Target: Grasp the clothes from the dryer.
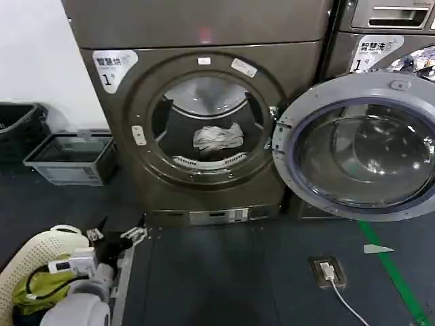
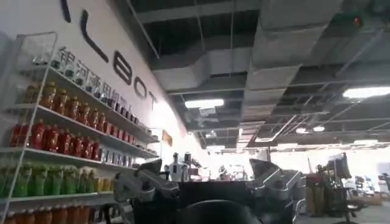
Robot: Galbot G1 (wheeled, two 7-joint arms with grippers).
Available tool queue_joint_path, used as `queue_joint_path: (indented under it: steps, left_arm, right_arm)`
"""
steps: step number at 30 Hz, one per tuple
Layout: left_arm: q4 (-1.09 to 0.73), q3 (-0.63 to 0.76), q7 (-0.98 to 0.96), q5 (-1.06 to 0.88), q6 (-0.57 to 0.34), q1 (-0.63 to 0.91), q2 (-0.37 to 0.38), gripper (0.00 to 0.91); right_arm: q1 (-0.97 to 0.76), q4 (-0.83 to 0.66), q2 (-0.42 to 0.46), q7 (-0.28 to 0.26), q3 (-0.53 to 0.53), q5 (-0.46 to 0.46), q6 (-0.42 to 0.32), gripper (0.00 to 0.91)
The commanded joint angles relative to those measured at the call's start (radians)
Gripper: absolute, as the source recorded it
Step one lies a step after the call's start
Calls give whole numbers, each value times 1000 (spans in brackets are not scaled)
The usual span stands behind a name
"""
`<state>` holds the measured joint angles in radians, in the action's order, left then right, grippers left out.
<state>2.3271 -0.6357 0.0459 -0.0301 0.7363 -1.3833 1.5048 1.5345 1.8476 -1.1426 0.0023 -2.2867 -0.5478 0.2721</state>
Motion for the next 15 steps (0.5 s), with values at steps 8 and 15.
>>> queue_joint_path:
  steps: [8,15]
  left_arm:
    - [0,0,0,-1,49,0,0,907]
    - [1,-1,1,0,49,0,-4,907]
  right_arm:
    - [-1,0,-2,7,1,-5,0,907]
    - [-5,3,-4,10,7,-5,1,907]
